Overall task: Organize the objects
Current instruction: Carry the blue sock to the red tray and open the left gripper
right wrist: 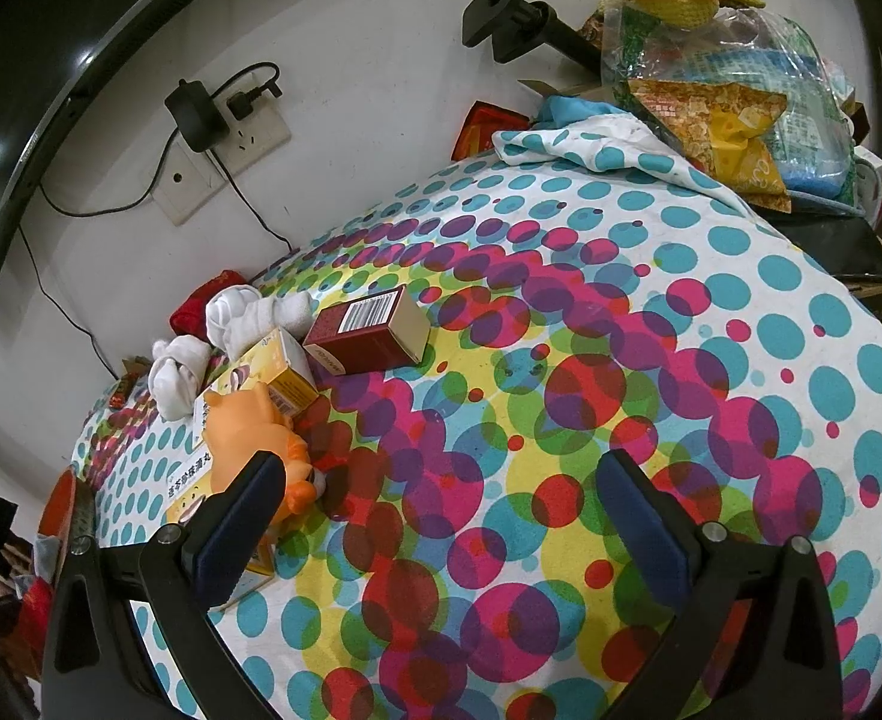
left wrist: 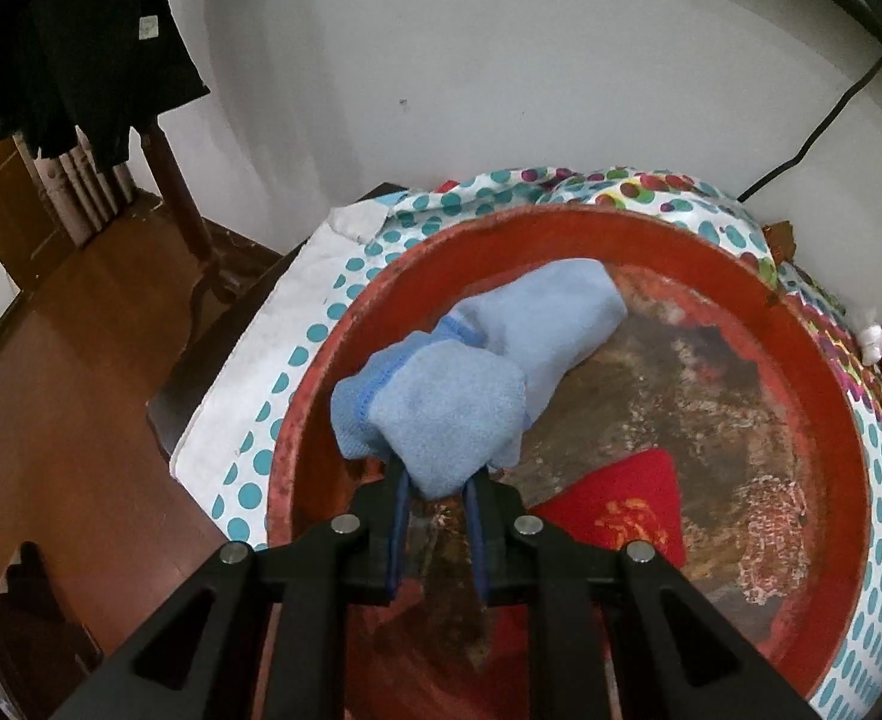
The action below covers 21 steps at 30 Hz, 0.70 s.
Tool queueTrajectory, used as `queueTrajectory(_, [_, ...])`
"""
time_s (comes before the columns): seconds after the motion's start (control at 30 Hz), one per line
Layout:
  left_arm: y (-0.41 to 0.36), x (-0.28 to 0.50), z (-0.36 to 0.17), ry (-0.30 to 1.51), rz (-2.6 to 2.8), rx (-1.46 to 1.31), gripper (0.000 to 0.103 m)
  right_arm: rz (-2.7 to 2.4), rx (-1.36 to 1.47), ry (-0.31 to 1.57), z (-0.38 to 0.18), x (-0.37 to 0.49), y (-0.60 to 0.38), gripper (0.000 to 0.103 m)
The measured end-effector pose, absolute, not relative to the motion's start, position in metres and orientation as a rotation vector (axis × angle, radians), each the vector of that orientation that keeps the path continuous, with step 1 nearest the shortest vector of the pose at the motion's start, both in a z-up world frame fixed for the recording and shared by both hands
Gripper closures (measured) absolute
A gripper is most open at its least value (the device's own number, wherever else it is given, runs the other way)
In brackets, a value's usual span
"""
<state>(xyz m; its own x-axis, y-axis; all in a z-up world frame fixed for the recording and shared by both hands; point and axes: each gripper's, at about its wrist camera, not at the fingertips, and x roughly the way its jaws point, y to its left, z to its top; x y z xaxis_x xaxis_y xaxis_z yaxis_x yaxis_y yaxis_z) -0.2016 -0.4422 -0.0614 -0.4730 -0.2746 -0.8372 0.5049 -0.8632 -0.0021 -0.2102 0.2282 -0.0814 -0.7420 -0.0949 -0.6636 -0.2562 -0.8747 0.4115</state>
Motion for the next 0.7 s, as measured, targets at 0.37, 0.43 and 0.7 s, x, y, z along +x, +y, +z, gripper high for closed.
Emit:
queueTrajectory(0.37, [-0.433, -0.166, -0.032, 0.306, -2.491, 1.037, 0.05, 2.747, -1.092, 0.746, -0.081, -0.211, 0.227, 0.0])
queueTrajectory(0.43, [-0.421, -0.136, -0.015, 0.332, -2.555, 0.907, 0.05, 2.747, -1.093, 0.745, -0.082, -0.211, 0.227, 0.0])
queueTrajectory(0.7, [-0.324, -0.025, -0.028, 0.397, -2.832, 0.808, 0.037, 2.741, -1.161, 0.604, -0.082, -0.217, 0.213, 0.0])
